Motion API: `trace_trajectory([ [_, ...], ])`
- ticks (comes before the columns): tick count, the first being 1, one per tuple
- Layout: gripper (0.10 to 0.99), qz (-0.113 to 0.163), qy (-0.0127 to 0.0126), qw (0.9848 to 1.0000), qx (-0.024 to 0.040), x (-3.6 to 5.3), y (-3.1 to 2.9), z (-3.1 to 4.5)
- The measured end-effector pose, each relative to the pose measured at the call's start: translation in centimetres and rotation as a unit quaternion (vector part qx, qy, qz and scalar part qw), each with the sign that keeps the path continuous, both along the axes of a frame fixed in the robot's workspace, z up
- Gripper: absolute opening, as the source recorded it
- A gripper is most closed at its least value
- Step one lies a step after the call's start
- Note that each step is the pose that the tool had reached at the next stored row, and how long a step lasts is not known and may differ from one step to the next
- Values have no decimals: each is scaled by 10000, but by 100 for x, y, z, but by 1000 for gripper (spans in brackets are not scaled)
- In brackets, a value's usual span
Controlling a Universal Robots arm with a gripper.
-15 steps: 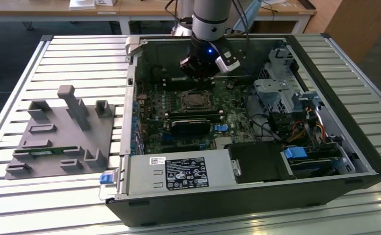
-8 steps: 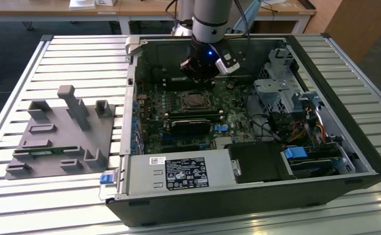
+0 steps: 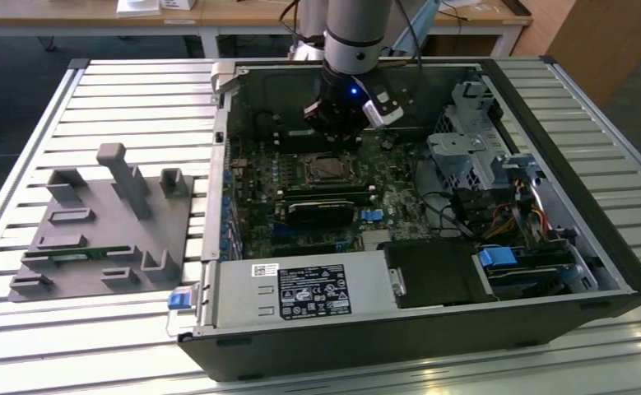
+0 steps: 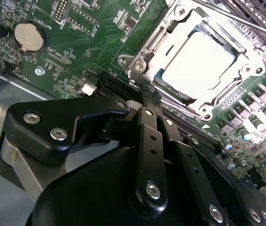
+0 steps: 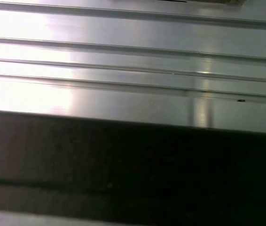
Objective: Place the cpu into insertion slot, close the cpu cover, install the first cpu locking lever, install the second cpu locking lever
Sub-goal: 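Install the first cpu locking lever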
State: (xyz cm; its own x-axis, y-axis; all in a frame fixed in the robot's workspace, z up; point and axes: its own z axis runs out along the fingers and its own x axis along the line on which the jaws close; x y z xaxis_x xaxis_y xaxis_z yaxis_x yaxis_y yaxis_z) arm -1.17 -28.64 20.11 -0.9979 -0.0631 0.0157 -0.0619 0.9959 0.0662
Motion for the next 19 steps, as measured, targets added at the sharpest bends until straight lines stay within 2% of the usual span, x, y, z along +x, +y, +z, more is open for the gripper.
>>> trace_trajectory([
  [11, 106, 1, 1, 10000, -86, 2, 1, -16],
  [19, 106, 0, 3, 9999, -110, 4, 9, -46],
])
